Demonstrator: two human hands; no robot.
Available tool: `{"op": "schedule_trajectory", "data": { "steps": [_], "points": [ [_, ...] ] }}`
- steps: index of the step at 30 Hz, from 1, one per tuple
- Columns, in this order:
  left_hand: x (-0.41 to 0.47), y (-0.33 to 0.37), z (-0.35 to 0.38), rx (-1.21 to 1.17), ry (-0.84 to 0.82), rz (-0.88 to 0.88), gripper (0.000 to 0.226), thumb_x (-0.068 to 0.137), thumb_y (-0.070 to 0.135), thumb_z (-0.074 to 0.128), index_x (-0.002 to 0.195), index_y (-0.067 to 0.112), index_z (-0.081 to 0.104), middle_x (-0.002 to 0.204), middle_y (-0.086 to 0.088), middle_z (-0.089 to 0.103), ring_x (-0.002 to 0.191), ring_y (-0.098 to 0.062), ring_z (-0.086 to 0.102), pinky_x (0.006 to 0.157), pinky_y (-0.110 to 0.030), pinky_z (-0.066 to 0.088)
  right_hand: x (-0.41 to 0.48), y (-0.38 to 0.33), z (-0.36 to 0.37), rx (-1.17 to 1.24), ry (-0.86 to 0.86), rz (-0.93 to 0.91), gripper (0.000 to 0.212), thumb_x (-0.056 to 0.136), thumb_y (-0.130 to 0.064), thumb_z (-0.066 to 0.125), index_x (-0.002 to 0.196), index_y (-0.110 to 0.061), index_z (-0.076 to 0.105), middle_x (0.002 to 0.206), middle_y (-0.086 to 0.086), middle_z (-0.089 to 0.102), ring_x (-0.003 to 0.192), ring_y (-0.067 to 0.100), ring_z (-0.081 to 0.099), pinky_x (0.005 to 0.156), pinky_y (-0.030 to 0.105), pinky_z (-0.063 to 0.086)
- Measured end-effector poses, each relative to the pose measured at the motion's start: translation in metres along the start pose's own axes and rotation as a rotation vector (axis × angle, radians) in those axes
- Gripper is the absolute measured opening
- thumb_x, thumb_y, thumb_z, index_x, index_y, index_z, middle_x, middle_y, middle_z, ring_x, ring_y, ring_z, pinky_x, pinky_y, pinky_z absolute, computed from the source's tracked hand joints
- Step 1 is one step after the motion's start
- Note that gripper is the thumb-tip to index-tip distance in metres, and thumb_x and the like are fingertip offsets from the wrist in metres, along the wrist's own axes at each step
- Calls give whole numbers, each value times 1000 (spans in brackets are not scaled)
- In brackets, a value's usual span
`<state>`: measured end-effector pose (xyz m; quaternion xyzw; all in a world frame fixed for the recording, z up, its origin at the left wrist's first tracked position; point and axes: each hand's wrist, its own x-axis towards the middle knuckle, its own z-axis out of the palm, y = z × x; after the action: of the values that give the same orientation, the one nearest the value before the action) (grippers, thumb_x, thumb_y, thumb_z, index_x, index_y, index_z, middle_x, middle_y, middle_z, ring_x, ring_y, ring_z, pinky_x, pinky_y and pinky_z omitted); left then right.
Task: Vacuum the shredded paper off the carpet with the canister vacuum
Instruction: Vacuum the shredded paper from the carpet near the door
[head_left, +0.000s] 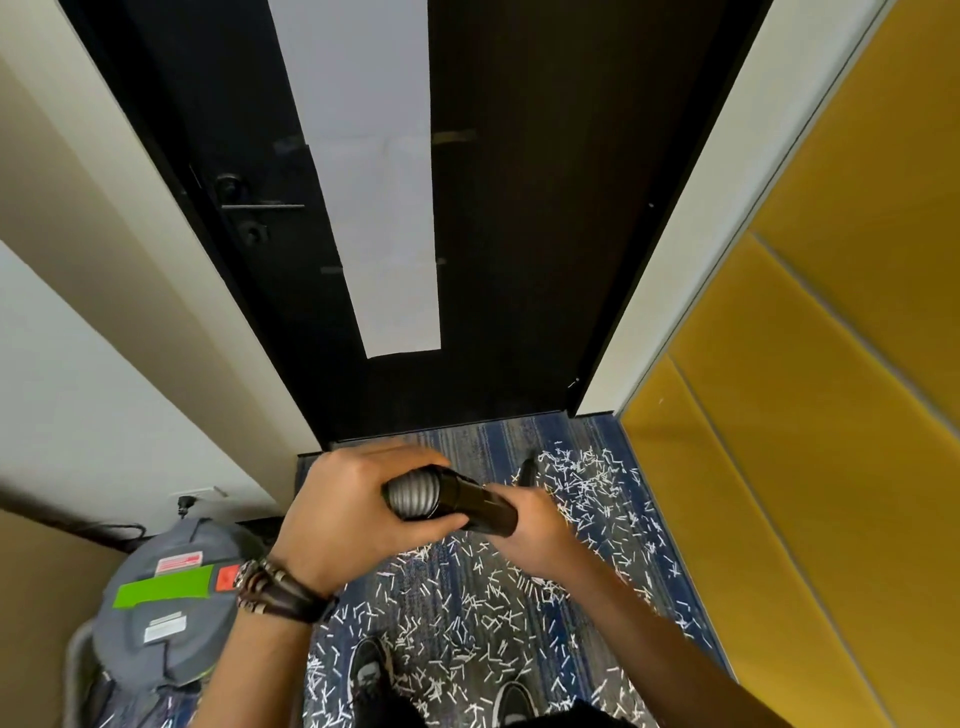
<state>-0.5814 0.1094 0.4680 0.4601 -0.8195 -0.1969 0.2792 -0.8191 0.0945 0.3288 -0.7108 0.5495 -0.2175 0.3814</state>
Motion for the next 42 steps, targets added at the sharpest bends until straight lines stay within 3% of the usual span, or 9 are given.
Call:
{"op": "schedule_trajectory", "data": {
  "steps": [5,11,15,21,26,29,32,37,42],
  "points": [
    [4,23,12,9,72,1,44,76,57,85,114,35,77,104,24,74,94,8,69,85,-15,56,-12,9,-20,44,53,-10,31,85,-5,75,95,-33,66,76,-13,65,67,0,62,60,12,42],
    [8,28,27,32,21,3,45,75,55,88,115,37,75,106,23,73,96,6,68,83,-25,61,-16,22,-23,26,9,-6,19,87,-8,74,102,-19,72,78,-12,66,69,-2,62,62,10,41],
    [5,31,31,20,31,17,46,76,57,87,115,36,75,106,24,72,96,7,68,84,-22,60,-23,26,-24,24,25,-14,14,86,-7,72,96,-16,70,76,-9,66,68,0,62,60,11,41],
    [13,33,31,1,44,3,49,78,62,82,117,34,75,107,22,73,96,5,69,85,-26,61,-19,29,-35,47,42,-3,26,86,-9,76,102,-29,70,80,-13,67,70,1,63,61,13,44],
    [9,30,43,-28,-4,-19,44,76,60,85,112,38,74,104,25,72,96,6,68,84,-30,61,-24,39,-35,-14,-17,-14,31,85,-8,74,91,-37,63,75,-15,63,70,-3,62,63,14,44],
    [0,32,46,-41,25,-41,47,74,56,90,113,35,75,103,24,74,93,6,70,84,-27,60,-28,44,-32,-48,-17,-16,29,85,-6,74,94,-32,67,77,-18,63,71,-5,61,64,11,42],
    [-4,37,49,16,77,-52,50,73,52,89,117,30,76,104,20,76,91,3,71,86,-20,57,-21,45,-38,-70,-8,-16,22,85,-7,73,92,-27,66,77,-10,65,70,1,62,63,19,46],
    [0,33,68,3,78,-129,52,71,55,87,115,31,75,103,20,74,90,2,68,83,-24,58,-3,53,-52,-132,-57,-19,37,78,-5,73,87,-39,62,78,-7,69,71,9,67,62,33,55],
    [-2,21,92,-83,55,-213,56,67,66,84,113,36,74,102,26,72,93,7,68,86,-24,60,-8,61,-53,-137,-144,14,41,78,-8,77,74,-44,60,76,-11,67,70,3,65,63,22,51]
  ]
}}
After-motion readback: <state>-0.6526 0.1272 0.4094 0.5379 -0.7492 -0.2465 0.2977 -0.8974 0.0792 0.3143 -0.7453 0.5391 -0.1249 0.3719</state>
